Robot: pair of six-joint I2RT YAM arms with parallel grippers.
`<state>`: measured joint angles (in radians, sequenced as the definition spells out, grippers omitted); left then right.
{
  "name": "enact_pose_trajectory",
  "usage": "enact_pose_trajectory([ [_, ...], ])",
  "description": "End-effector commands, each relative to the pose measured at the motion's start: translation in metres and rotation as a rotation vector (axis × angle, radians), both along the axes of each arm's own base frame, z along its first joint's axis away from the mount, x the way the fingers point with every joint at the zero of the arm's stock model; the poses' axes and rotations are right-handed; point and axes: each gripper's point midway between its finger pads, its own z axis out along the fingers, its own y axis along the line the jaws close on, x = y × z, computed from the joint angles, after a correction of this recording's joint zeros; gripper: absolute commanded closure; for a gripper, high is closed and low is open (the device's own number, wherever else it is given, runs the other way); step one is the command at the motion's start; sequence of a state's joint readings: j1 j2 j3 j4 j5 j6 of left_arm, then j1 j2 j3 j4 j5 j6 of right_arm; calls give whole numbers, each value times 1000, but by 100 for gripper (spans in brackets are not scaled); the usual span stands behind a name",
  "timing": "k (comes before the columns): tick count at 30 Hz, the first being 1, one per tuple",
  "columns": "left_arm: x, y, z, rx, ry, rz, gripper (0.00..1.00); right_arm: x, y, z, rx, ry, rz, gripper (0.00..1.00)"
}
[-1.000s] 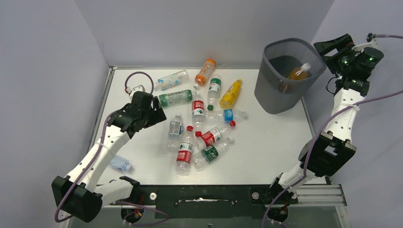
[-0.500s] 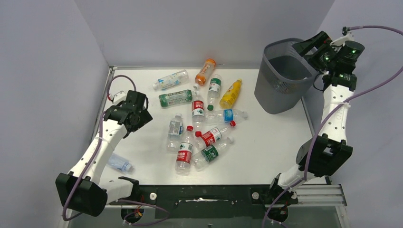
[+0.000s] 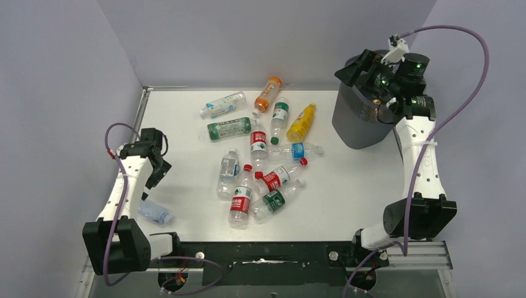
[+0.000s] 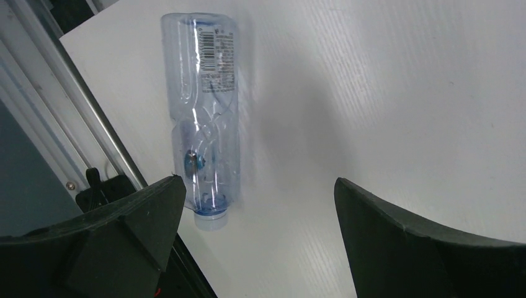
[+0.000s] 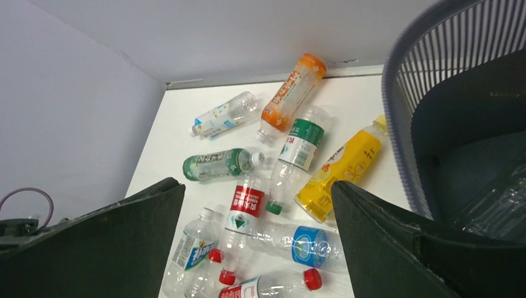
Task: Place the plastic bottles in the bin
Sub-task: Pick up the plastic bottle from the corner of the board.
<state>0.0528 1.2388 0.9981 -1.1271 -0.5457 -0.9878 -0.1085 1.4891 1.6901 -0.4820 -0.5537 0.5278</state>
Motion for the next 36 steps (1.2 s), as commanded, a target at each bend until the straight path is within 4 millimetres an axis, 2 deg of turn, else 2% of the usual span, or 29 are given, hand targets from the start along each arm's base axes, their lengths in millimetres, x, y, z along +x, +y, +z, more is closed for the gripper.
enact_pose_trajectory([
  [1, -15, 19, -5, 13, 29, 95, 8, -10, 16, -1, -51, -16, 24, 7],
  [5, -22, 22, -11, -17, 57, 149, 8, -13, 34, -9, -63, -4, 62, 7],
  [10, -30, 29, -35, -95, 125, 202, 9, -18, 47, -15, -76, 4, 87, 7],
  [16, -30, 40, -52, -148, 159, 228, 9, -22, 49, -26, -79, 21, 94, 7],
  [23, -28, 44, -66, -161, 214, 235, 10, -22, 51, -36, -75, 32, 99, 7],
  [31, -29, 37, -81, -182, 234, 242, 12, -21, 51, -49, -70, 48, 101, 7],
  [36, -29, 29, -88, -185, 248, 225, 17, -21, 51, -58, -67, 61, 99, 7],
])
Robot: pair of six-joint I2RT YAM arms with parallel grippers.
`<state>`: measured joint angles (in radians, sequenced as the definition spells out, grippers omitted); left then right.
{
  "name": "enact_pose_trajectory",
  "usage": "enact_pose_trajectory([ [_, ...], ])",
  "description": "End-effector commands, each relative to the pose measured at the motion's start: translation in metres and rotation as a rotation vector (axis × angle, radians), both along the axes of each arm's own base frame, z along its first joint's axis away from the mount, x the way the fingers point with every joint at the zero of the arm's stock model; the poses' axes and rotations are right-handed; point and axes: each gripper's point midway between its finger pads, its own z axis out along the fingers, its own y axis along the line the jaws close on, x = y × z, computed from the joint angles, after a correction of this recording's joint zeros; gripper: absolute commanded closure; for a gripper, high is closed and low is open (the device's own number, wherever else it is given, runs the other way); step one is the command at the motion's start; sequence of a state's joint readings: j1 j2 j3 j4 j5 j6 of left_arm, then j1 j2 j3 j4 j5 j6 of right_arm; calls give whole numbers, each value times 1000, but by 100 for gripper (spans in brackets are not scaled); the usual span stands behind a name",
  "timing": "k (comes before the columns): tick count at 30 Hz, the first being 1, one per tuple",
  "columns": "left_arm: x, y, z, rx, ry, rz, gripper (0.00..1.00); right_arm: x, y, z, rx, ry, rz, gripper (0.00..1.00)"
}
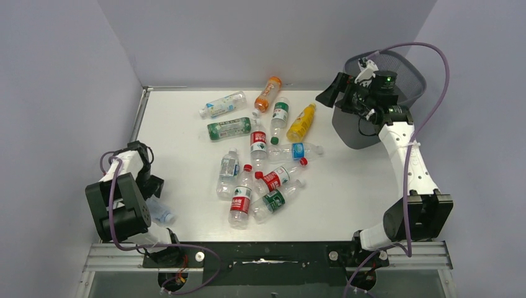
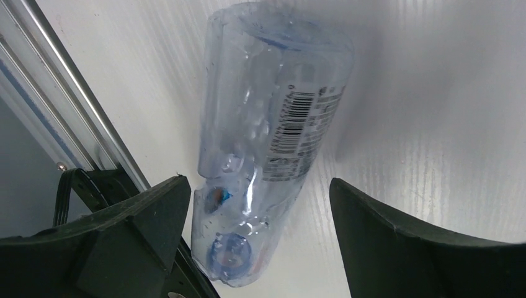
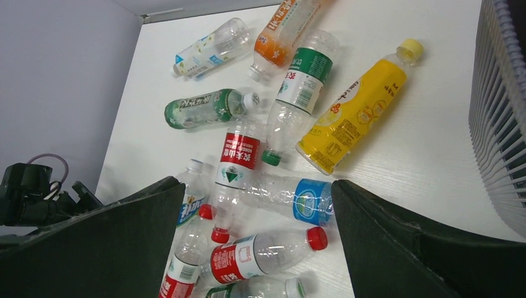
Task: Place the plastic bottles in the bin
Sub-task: Pick up the plastic bottle from the corner of the board.
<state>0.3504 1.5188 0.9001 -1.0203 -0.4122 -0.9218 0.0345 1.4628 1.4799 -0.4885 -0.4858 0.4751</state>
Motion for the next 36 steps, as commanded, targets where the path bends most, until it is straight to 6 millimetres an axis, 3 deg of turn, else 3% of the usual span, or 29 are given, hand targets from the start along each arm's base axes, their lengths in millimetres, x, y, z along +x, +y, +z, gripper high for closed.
enact_pose_trajectory([
  [1, 7, -6, -6, 3, -20, -3, 19, -3, 2, 25, -1, -104, 7, 7],
  [9, 18, -22, -8, -23, -64, -56, 42, -4, 0, 16, -7, -92, -1, 7],
  [14, 38, -28, 11, -9, -143, -136, 55, -5, -1, 13, -12, -85, -9, 7],
  [21, 84, -63, 40, -53, -353, -396, 55, -7, 1, 9, -3, -78, -7, 8],
  [28, 119, -107, 83, -150, -641, -662, 55, -11, 7, 5, 0, -68, 4, 8],
  [36, 149, -173, 162, -313, -975, -953, 55, -20, 38, 9, 76, -68, 94, 8],
])
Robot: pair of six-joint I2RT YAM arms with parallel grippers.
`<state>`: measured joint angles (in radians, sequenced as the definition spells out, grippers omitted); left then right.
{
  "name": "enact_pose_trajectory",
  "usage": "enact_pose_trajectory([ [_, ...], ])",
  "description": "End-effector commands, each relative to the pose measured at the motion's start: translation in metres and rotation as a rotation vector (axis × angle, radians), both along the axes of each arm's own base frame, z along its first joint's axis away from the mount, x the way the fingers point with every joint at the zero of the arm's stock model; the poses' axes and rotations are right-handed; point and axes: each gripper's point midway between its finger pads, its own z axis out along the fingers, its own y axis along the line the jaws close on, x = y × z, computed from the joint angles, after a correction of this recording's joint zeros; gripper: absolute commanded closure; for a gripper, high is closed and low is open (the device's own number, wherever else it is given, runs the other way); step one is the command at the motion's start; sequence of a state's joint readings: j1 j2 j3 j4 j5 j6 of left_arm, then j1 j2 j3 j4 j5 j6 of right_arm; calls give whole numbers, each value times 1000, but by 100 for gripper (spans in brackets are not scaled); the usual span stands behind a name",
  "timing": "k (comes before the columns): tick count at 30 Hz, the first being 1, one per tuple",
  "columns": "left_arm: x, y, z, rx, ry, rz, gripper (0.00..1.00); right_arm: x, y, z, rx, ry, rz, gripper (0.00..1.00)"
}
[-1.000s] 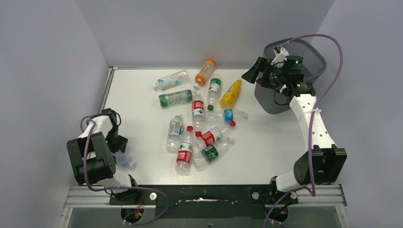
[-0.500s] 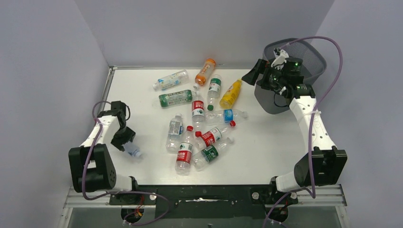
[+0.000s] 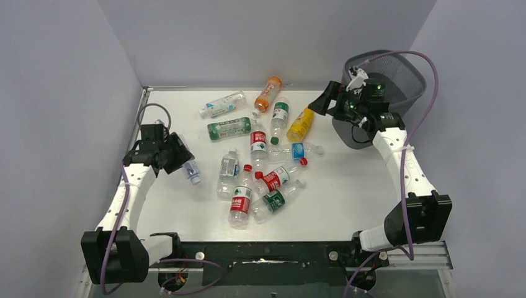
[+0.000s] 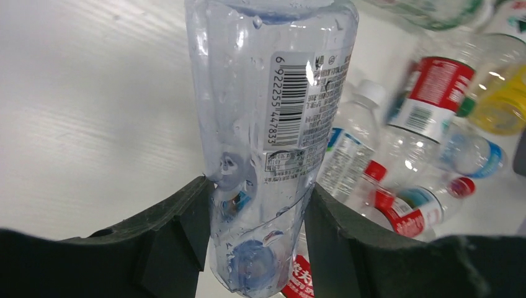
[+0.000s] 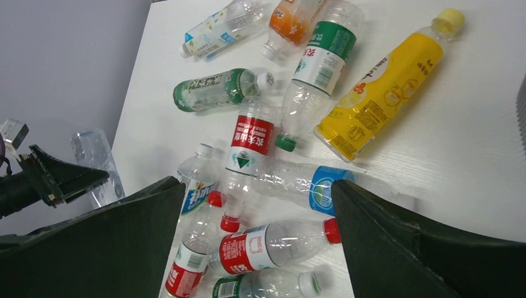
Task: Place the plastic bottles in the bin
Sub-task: Pick up the plastic bottle from the corner of the board, then place the plastic bottle in the trash bin.
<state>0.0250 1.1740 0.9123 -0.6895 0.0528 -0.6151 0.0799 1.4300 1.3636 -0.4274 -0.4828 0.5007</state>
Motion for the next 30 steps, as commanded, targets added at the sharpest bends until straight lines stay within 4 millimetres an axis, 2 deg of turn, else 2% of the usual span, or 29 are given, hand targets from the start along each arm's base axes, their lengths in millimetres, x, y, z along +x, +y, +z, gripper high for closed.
enact_pose_trajectory([
  [1, 36, -51, 77, -114, -307, -243, 55, -9, 25, 36, 75, -107, 78, 8],
  [4, 40, -81, 92, -149, -357, -344, 55, -16, 45, 41, 126, -112, 141, 7],
  [9, 35, -137, 112, -208, -441, -525, 55, -28, 75, 45, 213, -106, 248, 7],
  [14, 23, -178, 129, -231, -526, -658, 54, -42, 103, 48, 286, -89, 353, 7],
  [16, 19, -190, 136, -243, -559, -696, 54, -46, 113, 48, 300, -82, 380, 7],
  [18, 16, -200, 143, -253, -583, -729, 54, -49, 123, 47, 302, -75, 403, 1],
  [22, 12, -214, 149, -268, -605, -767, 54, -54, 140, 42, 300, -57, 435, 2],
  [30, 0, -250, 148, -294, -600, -853, 54, -61, 175, 35, 262, -31, 486, 2],
])
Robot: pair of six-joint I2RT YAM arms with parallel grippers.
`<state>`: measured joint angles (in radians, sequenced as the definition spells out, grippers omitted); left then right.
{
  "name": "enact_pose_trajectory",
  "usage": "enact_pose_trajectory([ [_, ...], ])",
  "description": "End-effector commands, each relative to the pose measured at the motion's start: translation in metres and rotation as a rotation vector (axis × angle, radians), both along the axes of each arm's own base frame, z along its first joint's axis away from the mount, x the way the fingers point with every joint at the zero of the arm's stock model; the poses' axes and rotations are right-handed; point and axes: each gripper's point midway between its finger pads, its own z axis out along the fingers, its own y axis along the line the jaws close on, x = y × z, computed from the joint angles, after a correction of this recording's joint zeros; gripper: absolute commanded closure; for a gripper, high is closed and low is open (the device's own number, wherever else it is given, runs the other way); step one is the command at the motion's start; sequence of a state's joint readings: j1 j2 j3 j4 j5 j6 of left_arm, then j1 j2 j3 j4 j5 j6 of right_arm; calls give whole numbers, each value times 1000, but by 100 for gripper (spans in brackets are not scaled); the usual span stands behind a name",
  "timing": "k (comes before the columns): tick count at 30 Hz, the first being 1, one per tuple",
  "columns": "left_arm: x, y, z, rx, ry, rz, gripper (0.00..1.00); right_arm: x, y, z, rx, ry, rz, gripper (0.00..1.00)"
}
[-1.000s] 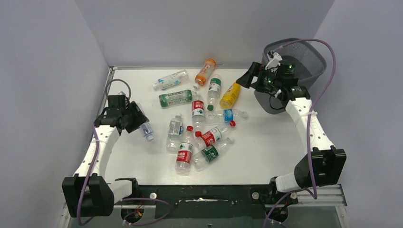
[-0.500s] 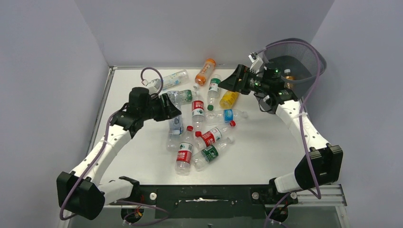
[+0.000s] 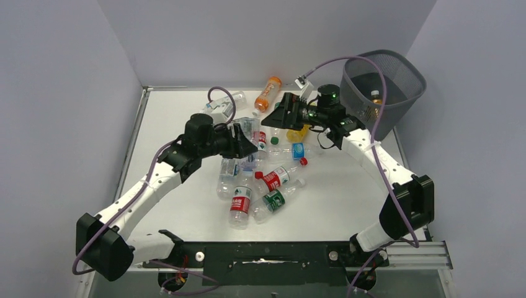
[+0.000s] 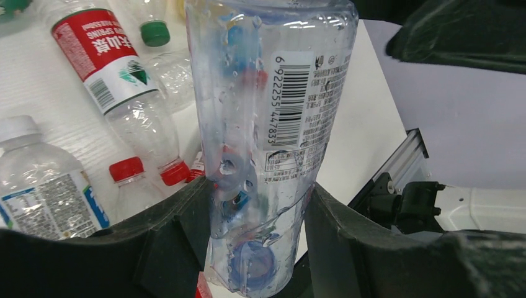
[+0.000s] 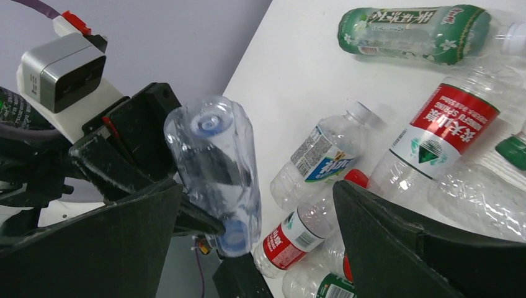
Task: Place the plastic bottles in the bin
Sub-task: Place the plastic bottle in the trash bin.
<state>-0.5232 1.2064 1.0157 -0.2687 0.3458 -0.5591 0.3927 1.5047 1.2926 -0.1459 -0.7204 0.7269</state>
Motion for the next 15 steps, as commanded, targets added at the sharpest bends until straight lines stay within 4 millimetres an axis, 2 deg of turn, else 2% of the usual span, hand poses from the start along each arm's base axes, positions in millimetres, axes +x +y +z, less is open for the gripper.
enact_pose_trajectory([
  [1, 6, -24, 38, -58, -125, -53, 54, 1, 21, 28, 14, -89, 30, 2],
  [6, 4, -32, 32, -52, -108, -70, 54, -5, 31, 32, 17, -103, 49, 2],
  [13, 1, -40, 33, -60, -113, -86, 54, -7, 38, 23, -11, -93, 53, 0],
  [15, 0, -41, 33, -61, -112, -92, 54, -9, 40, 20, -22, -90, 56, 3],
])
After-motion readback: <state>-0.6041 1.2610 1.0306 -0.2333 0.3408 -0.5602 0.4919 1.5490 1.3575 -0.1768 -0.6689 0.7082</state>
